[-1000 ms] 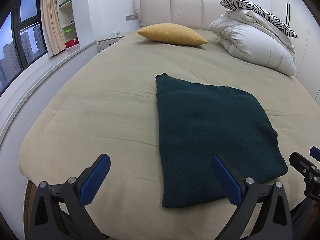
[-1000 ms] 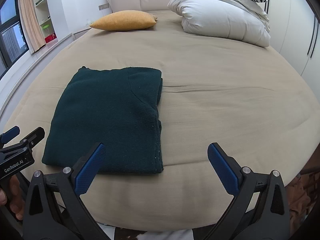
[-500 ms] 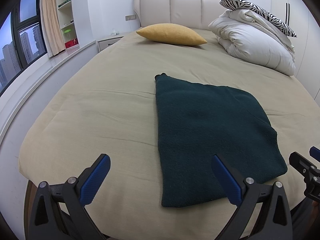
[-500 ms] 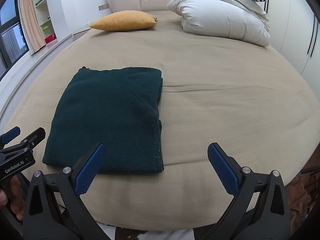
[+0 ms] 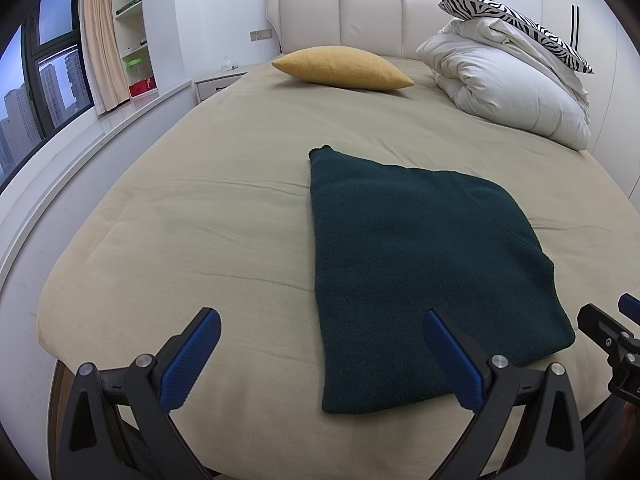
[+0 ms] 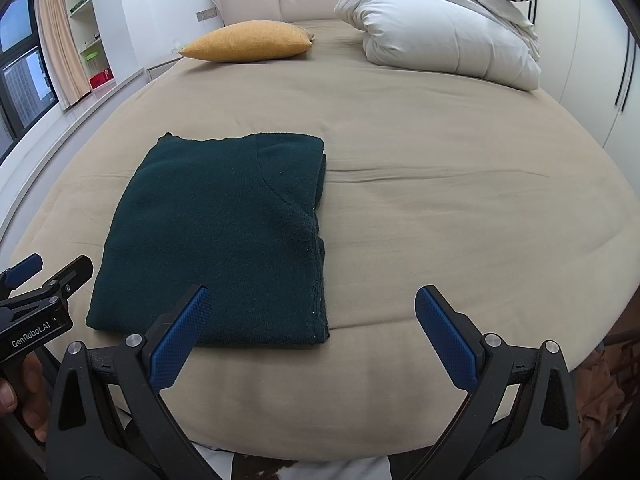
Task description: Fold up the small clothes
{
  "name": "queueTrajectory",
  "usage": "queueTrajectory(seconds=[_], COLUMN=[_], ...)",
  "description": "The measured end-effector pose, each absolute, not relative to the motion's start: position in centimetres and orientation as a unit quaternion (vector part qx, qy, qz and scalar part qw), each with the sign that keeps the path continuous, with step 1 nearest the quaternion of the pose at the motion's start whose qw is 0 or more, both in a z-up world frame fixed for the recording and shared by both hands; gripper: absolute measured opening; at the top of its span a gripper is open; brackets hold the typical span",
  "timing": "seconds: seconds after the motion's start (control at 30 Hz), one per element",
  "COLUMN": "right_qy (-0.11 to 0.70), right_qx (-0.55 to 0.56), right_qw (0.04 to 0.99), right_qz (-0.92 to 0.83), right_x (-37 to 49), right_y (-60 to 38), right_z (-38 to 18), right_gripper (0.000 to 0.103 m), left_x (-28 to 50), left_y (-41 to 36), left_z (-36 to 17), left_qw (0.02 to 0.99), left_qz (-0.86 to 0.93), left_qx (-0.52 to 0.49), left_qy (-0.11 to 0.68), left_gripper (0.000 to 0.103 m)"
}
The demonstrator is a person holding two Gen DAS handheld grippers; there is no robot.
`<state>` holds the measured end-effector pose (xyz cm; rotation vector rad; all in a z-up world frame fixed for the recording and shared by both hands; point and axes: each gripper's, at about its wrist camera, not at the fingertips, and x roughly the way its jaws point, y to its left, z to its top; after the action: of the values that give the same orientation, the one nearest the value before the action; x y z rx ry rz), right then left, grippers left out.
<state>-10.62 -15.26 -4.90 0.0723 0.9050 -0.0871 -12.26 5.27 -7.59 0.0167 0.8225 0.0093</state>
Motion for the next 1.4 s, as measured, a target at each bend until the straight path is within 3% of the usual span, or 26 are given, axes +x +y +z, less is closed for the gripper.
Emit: queueTrajectory(seconds=[1.4], right_qy=[0.437], right_qx=[0.038], right_qw=[0.898], right_qz=[-0.042], right_x=[-10.76], right_y=[-14.87], right_z=[-4.92], right_gripper=[0.103], left_x=[-12.37], left_y=[5.11], left_z=[-8.09], left_qw=[0.916], left_qz=[0.001], left_qx=[0.007], left_qy=[0.402], left_gripper=[0.103])
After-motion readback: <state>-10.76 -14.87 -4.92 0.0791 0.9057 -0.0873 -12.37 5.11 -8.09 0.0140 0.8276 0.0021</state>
